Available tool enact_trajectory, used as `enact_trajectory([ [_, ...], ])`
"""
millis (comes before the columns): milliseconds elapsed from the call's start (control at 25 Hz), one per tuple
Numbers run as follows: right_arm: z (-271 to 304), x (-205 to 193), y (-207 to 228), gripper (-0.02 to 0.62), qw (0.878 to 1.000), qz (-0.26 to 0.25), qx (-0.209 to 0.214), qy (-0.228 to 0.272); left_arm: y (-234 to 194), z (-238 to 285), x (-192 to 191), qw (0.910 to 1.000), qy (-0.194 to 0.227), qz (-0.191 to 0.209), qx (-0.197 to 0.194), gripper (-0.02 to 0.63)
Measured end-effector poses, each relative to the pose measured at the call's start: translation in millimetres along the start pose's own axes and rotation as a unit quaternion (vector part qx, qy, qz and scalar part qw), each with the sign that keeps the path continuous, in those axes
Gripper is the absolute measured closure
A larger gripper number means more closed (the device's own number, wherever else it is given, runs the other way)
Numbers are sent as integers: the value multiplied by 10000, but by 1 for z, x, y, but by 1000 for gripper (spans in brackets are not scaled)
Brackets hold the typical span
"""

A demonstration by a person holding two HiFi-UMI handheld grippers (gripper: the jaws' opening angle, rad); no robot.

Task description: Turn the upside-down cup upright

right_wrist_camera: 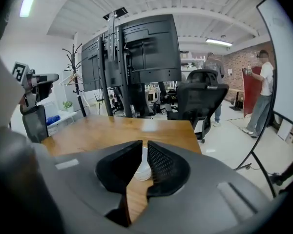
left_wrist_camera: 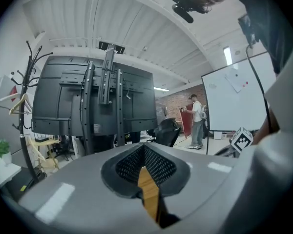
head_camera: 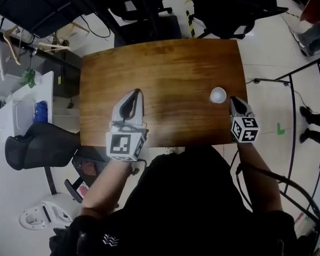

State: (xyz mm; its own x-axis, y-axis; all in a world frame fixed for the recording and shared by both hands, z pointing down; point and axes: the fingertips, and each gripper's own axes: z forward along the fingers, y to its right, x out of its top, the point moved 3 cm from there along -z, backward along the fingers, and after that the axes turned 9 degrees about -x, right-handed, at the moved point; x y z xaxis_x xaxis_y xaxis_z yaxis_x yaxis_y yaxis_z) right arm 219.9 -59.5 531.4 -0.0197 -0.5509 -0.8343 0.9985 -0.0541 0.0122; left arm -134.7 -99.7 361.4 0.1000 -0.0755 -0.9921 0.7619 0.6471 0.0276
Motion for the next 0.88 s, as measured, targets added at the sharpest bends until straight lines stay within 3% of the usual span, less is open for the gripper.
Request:
enact_trajectory([
  [200,23,-6,11,544,9996,-25,133,-253,10,7,9,9999,-28,27,114,606],
  [360,40,-19,11,433,9967,414,300,-631,6,-1,-5,9995,-275,93,103,606],
  [440,48,-24,12,430,9946,653,244,-769,1,-3,-6,9993,-335,121,152,606],
  [680,61,-39,9,454,9899,889,188,-1084,-10,-10,5,9990,-233,188,336,606],
  [880,65,-39,4,573,9913,666,171,-1123,-18,-20,5,9983,-271,209,480,606],
])
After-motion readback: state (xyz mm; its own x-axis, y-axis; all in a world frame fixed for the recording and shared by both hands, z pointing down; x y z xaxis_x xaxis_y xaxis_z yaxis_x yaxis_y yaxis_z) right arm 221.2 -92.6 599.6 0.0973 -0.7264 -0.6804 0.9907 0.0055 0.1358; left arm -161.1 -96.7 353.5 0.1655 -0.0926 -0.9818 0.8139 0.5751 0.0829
